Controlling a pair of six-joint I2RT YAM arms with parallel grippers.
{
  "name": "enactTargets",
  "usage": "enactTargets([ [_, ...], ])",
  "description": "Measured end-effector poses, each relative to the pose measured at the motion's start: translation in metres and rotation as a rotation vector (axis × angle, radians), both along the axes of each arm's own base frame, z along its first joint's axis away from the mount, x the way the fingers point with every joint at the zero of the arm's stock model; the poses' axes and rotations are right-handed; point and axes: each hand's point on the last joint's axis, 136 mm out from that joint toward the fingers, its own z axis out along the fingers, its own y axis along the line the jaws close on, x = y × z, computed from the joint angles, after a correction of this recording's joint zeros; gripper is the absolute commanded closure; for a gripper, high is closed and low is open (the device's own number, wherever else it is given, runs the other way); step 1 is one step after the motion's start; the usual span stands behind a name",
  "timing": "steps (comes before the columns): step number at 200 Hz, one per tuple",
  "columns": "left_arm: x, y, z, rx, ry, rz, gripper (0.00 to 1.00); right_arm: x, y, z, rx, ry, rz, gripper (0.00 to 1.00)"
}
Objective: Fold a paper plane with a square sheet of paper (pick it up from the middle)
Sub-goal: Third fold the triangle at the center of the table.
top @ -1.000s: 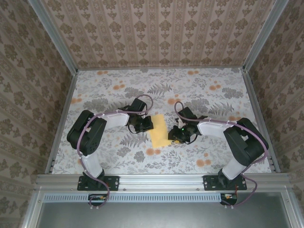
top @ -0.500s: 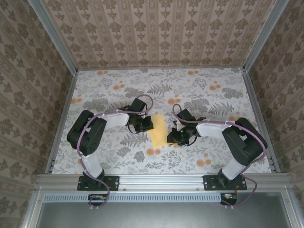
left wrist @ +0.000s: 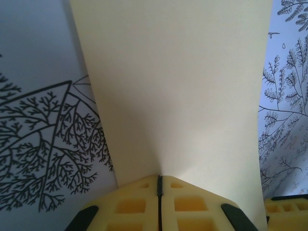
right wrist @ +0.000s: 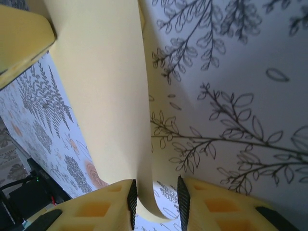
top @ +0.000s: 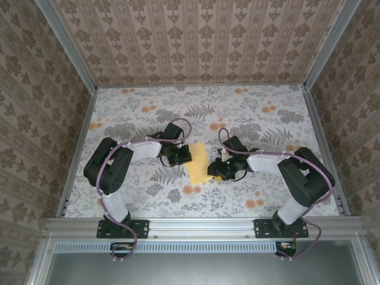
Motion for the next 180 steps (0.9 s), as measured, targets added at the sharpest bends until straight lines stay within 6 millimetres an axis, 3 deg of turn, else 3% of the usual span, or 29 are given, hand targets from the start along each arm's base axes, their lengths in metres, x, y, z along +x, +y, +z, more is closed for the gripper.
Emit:
enactTargets([
  [74,0.0,0.0,0.0,0.0,0.0,0.0,0.93,0.004,0.007,0.005,0.056,-0.002,0.01,0.71],
  [180,0.0,0.0,0.0,0.0,0.0,0.0,0.93,-0.003,0.0,0.013,0.041,0.036,-0.043,0.95],
])
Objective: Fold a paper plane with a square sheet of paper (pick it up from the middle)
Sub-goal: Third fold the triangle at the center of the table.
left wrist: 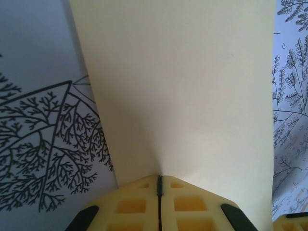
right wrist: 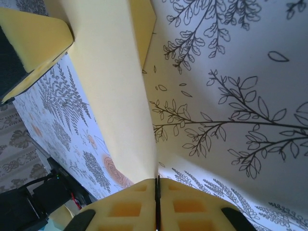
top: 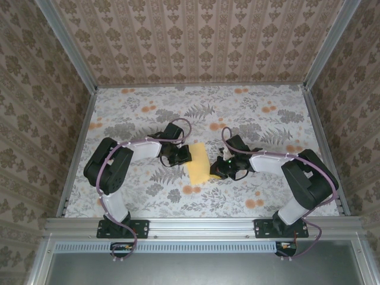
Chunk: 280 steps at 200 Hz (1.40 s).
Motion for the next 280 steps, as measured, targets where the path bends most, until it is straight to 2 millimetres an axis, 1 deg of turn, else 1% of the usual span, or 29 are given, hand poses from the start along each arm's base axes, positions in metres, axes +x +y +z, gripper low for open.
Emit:
enactTargets([
  [15,0.0,0.0,0.0,0.0,0.0,0.0,0.93,0.0,0.0,0.002,0.001,0.002,-0.008,0.97],
  [41,0.0,0.0,0.0,0.0,0.0,0.0,0.93,0.0,0.001,0.003,0.004,0.009,-0.015,0.97],
  [55,0.0,0.0,0.0,0.0,0.0,0.0,0.93,0.002,0.005,0.007,0.011,0.007,-0.016,0.97],
  [72,0.0,0.0,0.0,0.0,0.0,0.0,0.93,0.009,0.015,0.012,0.027,-0.003,-0.014,0.97],
  [89,0.0,0.0,0.0,-0.001,0.0,-0.001,0.93,0.02,0.028,0.015,0.044,-0.016,-0.012,0.97],
  [110,0.0,0.0,0.0,0.0,-0.001,-0.002,0.93,0.03,0.041,0.015,0.054,-0.025,-0.004,0.97],
  [130,0.0,0.0,0.001,0.003,-0.004,-0.01,0.92,0.035,0.049,0.013,0.059,-0.028,-0.004,0.96],
  [155,0.002,0.001,0.003,0.014,-0.017,-0.021,0.89,0.038,0.053,0.009,0.055,-0.028,-0.003,0.96],
  [171,0.003,0.002,0.008,0.016,-0.036,-0.024,0.88,0.039,0.054,0.005,0.052,-0.023,-0.003,0.96],
  [188,0.007,0.002,0.014,0.013,-0.059,-0.023,0.88,0.04,0.055,0.003,0.049,-0.02,-0.001,0.96],
  [218,0.013,0.002,0.018,0.01,-0.076,-0.015,0.89,0.04,0.056,0.0,0.043,-0.016,-0.001,0.96],
  [240,0.016,0.002,0.015,0.014,-0.071,-0.011,0.9,0.041,0.056,0.0,0.041,-0.021,-0.003,0.96],
  [269,0.014,0.003,0.002,0.034,-0.042,-0.012,0.91,0.044,0.056,-0.002,0.036,-0.027,-0.014,0.96],
  [280,0.016,0.003,0.003,0.032,-0.043,-0.013,0.92,0.045,0.056,-0.004,0.034,-0.025,-0.016,0.96],
])
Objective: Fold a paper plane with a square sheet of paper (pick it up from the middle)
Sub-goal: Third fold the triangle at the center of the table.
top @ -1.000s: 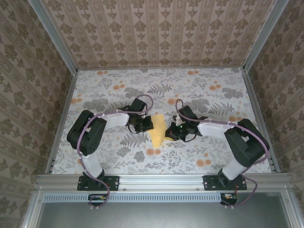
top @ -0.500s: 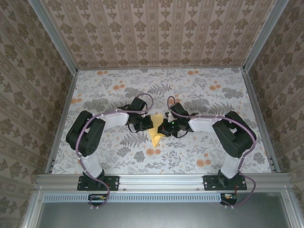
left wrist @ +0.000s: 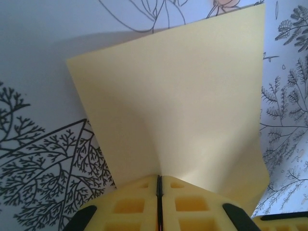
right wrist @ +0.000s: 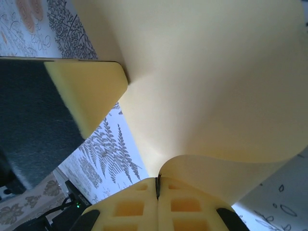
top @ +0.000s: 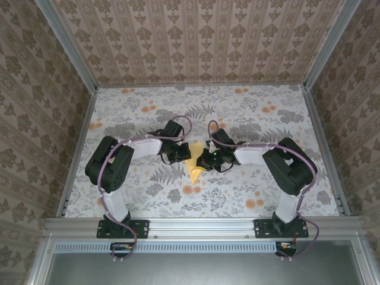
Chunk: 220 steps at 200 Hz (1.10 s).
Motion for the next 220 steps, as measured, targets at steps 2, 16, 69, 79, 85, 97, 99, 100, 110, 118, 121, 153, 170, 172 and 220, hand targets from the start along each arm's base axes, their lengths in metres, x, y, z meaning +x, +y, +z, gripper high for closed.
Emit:
enactTargets([
  [2,0.001,0.0,0.0,0.0,-0.001,0.001,0.92,0.0,0.0,0.0,-0.001,0.0,-0.001,0.96],
  [16,0.001,0.0,0.0,0.0,0.0,0.001,0.92,0.001,0.0,-0.003,-0.004,0.005,-0.007,0.96],
  [69,0.001,0.0,0.0,0.001,0.001,0.001,0.92,0.006,0.003,-0.005,0.004,0.001,-0.016,0.96],
  [79,0.001,0.0,0.0,0.001,0.001,0.001,0.92,0.006,0.003,-0.006,0.003,0.002,-0.015,0.96],
  [85,0.001,0.0,0.0,0.001,0.001,0.001,0.92,0.006,0.004,-0.006,0.003,0.002,-0.015,0.96],
  [97,0.001,0.0,0.0,0.001,0.001,0.001,0.92,0.006,0.004,-0.007,0.003,0.002,-0.014,0.96],
  [99,0.001,0.0,0.0,0.001,0.001,0.001,0.92,0.006,0.004,-0.007,0.002,0.003,-0.014,0.96],
  [100,0.001,0.0,0.0,0.001,0.001,0.001,0.92,0.006,0.004,-0.007,0.002,0.003,-0.014,0.96],
  [110,0.001,0.0,0.0,0.001,0.001,0.001,0.92,0.006,0.005,-0.008,0.002,0.003,-0.013,0.96],
  [118,0.001,0.0,0.0,0.001,0.001,0.001,0.92,0.007,0.005,-0.008,0.001,0.004,-0.013,0.96],
  [121,0.001,0.0,0.0,0.001,0.001,0.001,0.93,0.006,0.005,-0.009,0.001,0.005,-0.013,0.96],
  [153,0.001,0.0,0.0,0.001,0.001,0.001,0.92,0.006,0.005,-0.011,-0.002,0.009,-0.013,0.96],
  [170,0.001,0.0,0.0,0.001,0.001,0.001,0.92,0.006,0.005,-0.012,-0.003,0.01,-0.012,0.96],
  [172,0.001,0.0,0.0,0.001,0.001,0.001,0.92,0.006,0.005,-0.012,-0.003,0.011,-0.012,0.96],
  [220,0.001,0.0,0.0,0.0,0.001,0.001,0.93,0.008,0.007,-0.012,0.0,0.006,-0.012,0.96],
])
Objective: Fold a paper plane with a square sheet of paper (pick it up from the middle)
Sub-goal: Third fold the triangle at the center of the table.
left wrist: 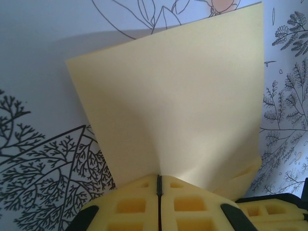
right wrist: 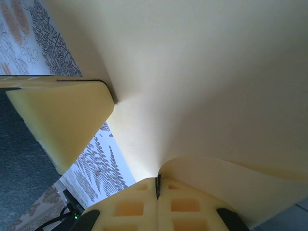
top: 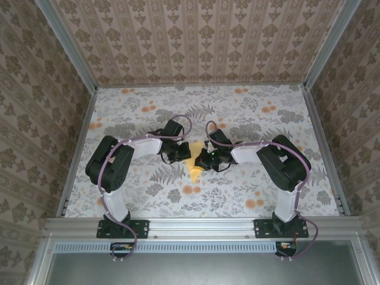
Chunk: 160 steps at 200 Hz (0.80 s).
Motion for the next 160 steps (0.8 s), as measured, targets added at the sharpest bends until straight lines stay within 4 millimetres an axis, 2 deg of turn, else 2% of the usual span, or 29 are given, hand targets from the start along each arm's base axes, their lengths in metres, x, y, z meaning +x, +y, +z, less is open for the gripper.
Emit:
enactTargets([
  [120,0.0,0.0,0.0,0.0,0.0,0.0,0.92,0.0028,0.0021,-0.0014,0.005,-0.007,0.001,0.95],
  [139,-0.0001,0.0,0.0,0.0,0.001,0.0,0.91,0.0027,0.002,-0.0015,0.004,-0.007,0.002,0.9],
  [160,0.0006,0.0009,0.0,0.001,0.001,0.003,0.88,0.0033,0.0028,-0.0012,0.005,-0.01,0.008,0.8],
])
